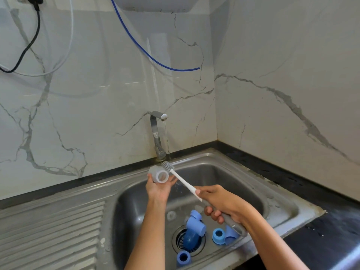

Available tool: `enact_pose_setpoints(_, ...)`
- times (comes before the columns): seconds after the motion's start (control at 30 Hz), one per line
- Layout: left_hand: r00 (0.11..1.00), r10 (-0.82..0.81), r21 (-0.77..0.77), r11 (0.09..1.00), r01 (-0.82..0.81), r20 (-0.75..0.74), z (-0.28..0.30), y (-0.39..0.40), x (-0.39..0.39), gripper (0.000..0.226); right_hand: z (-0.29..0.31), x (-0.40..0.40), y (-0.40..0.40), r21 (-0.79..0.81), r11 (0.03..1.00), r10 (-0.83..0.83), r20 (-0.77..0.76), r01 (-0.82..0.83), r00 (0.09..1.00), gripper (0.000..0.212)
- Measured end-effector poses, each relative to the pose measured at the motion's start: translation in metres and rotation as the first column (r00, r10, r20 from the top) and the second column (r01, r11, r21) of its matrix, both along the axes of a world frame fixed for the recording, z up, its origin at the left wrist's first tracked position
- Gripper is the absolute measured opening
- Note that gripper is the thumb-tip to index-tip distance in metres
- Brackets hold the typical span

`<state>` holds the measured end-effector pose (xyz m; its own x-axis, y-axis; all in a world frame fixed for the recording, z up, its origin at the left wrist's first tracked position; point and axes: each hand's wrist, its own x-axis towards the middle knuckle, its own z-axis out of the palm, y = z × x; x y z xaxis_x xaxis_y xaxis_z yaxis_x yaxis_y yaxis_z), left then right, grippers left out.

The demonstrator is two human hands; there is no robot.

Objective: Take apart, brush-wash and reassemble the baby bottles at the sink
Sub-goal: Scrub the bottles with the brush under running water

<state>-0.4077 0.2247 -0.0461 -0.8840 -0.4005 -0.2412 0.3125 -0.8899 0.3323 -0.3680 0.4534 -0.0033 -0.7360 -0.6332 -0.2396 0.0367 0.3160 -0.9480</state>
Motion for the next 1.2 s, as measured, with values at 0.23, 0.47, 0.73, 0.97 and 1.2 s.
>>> enact_pose_setpoints(0.23, 1.0, -0.009, -0.04, 0.999, 0.009, 0.004, 0.006, 0.024, 0.0, 0.061, -0.001, 0.001, -0.024, -0.05, 0.994, -0.093, 0.14, 0.101, 0.986, 0.035)
enact_pose_setpoints(0.47, 0.993, 0.098, -0.015, 0.995, -0.097, 0.065, 0.018, 0.03, 0.001, 0.063, 0.01, -0.009, -0.012, -0.066, 0.998, 0.006, 0.362, 0.019, 0.932, 0.017)
enact_pose_setpoints(0.73, 0.971, 0.234, -0.037, 0.972, -0.232, 0.059, 0.013, 0.01, 0.007, 0.052, 0.013, -0.015, 0.022, -0.076, 0.997, 0.011, 0.248, 0.009, 0.969, 0.026)
enact_pose_setpoints(0.97, 0.993, 0.111, 0.012, 0.994, -0.112, 0.04, 0.016, 0.016, 0.008, 0.049, 0.01, -0.024, 0.032, 0.121, 0.993, -0.012, -0.02, 0.014, 1.0, 0.027)
enact_pose_setpoints(1.2, 0.988, 0.126, -0.041, 0.992, -0.122, 0.093, 0.012, 0.008, 0.007, 0.054, 0.009, -0.031, 0.037, 0.236, 0.971, 0.055, -0.141, -0.02, 0.989, 0.031)
